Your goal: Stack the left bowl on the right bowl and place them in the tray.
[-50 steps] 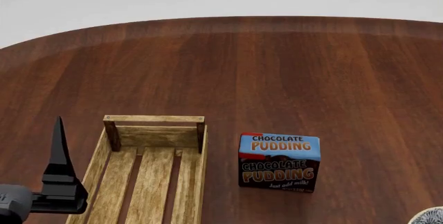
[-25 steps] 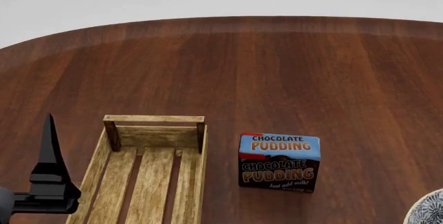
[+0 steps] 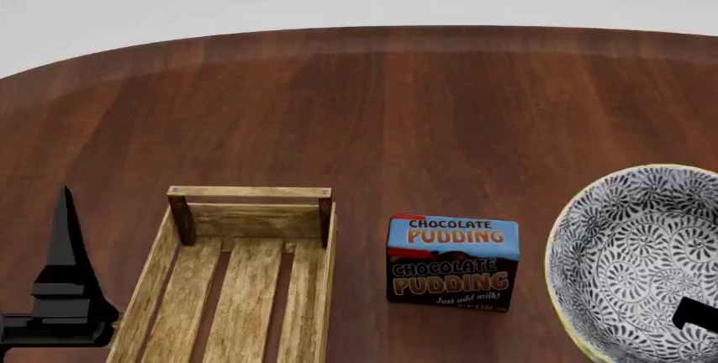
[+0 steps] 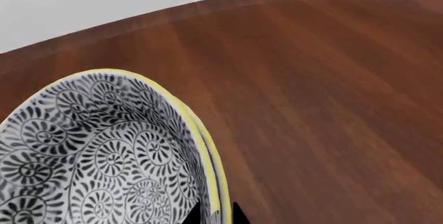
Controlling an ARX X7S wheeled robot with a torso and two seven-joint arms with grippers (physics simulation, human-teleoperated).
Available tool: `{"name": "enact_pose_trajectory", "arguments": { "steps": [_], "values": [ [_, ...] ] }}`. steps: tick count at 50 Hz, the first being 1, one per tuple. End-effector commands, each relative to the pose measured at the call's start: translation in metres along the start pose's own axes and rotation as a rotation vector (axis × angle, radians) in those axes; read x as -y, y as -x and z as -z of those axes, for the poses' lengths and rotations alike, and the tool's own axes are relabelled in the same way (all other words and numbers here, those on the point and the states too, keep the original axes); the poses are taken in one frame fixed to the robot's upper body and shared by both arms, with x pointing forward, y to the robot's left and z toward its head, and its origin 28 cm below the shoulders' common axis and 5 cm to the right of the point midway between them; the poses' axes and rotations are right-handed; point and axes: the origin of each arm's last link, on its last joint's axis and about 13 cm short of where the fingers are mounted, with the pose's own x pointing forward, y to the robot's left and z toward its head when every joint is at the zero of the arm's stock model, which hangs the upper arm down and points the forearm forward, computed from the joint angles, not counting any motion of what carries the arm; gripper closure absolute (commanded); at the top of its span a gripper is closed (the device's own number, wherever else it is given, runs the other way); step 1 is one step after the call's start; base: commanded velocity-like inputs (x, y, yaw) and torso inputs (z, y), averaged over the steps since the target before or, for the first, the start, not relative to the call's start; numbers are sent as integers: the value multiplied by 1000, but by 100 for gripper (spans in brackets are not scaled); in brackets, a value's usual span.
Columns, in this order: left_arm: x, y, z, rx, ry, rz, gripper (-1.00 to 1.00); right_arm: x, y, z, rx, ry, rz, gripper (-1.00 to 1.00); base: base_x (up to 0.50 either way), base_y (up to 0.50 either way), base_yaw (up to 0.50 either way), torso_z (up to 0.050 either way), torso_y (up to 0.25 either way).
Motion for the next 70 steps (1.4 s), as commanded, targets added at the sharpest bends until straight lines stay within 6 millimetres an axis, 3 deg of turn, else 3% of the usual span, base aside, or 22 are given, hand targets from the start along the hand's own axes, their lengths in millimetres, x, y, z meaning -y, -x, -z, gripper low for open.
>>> {"name": "enact_pose_trajectory", "arguments": {
  "steps": [1,18,29,46,70],
  "values": [
    [-7,0,1,-3,7,-31,-100,-38,-8,-51,145,53,-116,100,0,0,0,0,0],
    [-28,2,11,-29,-25,-118,-100,-110,-51,-79,113,159,-303,100,0,0,0,0,1],
    [-39,7,14,-40,-48,-171,-100,-147,-84,-77,59,206,-404,100,0,0,0,0,1],
    [-44,8,16,-43,-57,-191,-100,-195,-117,-72,-15,266,-541,100,0,0,0,0,1],
    [-47,9,15,-43,-52,-202,-100,-237,-110,-39,-118,317,-717,100,0,0,0,0,0]
  ]
}}
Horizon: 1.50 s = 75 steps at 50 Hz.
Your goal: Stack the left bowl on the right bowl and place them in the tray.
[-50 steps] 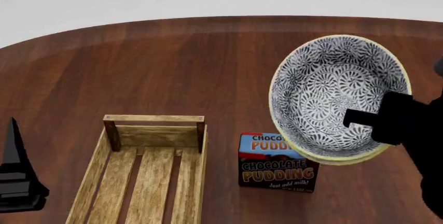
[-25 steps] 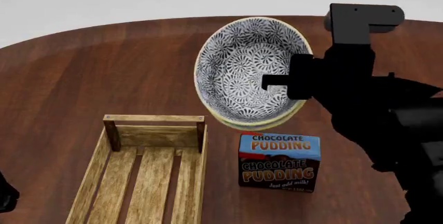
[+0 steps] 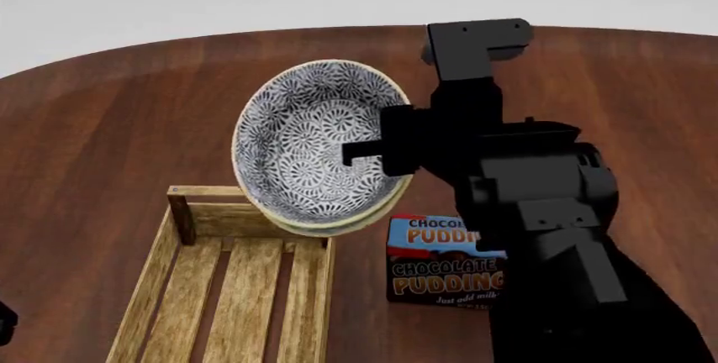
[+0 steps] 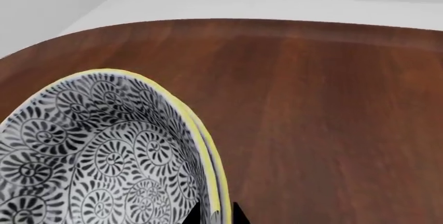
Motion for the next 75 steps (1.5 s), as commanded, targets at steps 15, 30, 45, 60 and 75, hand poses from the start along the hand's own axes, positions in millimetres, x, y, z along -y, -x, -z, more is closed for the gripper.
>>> {"name": "enact_pose_trajectory", "arguments": {
  "steps": [15,30,45,60,75],
  "values": [
    [-4,-1,-3,5,-4,-16,-100,-39,-16,19,-61,5,-187,100,0,0,0,1,1],
    [-7,0,0,-1,-9,-23,-100,-52,-20,30,-99,25,-247,100,0,0,0,0,1],
    [-9,0,0,-4,-15,-32,-100,-63,-22,40,-135,8,-310,100,0,0,0,0,1],
    [-12,1,2,-11,-18,-40,-100,-72,-22,49,-173,-32,-386,100,0,0,0,0,1],
    [-13,1,2,-12,-21,-42,-100,-74,-24,69,-232,-37,-381,100,0,0,0,1,1]
  ]
}}
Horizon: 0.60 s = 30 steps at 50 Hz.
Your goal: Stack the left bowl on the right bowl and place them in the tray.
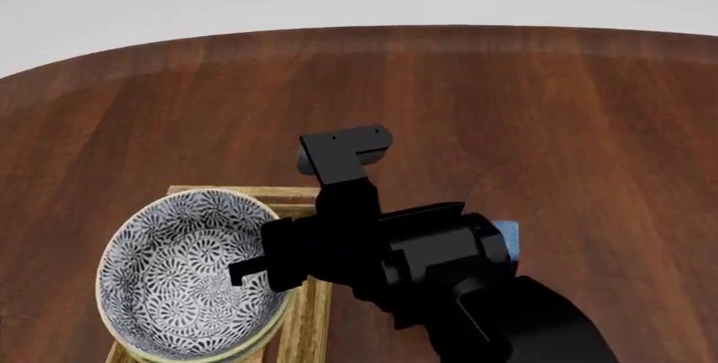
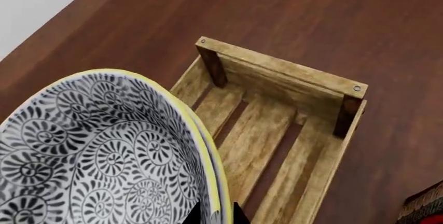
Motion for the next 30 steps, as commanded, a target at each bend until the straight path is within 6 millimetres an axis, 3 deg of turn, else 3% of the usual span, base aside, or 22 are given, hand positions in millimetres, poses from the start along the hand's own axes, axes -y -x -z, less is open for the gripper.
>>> {"name": "enact_pose_trajectory", "arguments": {
  "steps": [1,30],
  "values": [
    [-1,0,0,0,-3,-2,-100,-5,-4,5,4,-44,-44,100,0,0,0,0,0],
    [2,0,2,-8,-12,8,-100,2,-10,29,-19,-111,-32,100,0,0,0,0,1]
  ]
}}
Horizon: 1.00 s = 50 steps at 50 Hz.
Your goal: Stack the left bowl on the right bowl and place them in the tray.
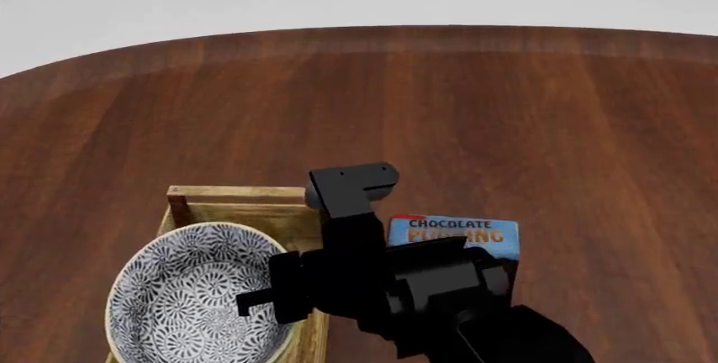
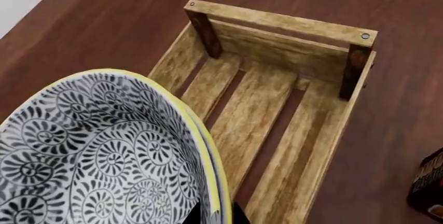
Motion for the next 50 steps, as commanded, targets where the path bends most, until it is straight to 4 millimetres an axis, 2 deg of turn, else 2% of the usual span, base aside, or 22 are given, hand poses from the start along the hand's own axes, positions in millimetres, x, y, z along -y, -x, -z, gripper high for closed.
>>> {"name": "enact_pose_trajectory", "arguments": {
  "steps": [1,20,40,41,50],
  "values": [
    [0,1,1,-4,-5,2,-100,-2,-2,2,30,-53,-32,100,0,0,0,0,0],
    [0,2,3,-8,-10,4,-100,3,-8,21,3,-85,-28,100,0,0,0,0,1],
    [0,3,3,-9,-7,3,-100,2,-8,24,-30,-72,-55,100,0,0,0,1,1],
    [0,3,3,-9,-8,4,-100,3,-8,24,-33,-57,-49,-100,0,0,0,0,0],
    [0,3,3,-7,-5,5,-100,2,-8,22,-39,-23,-63,-100,0,0,0,0,0]
  ]
}}
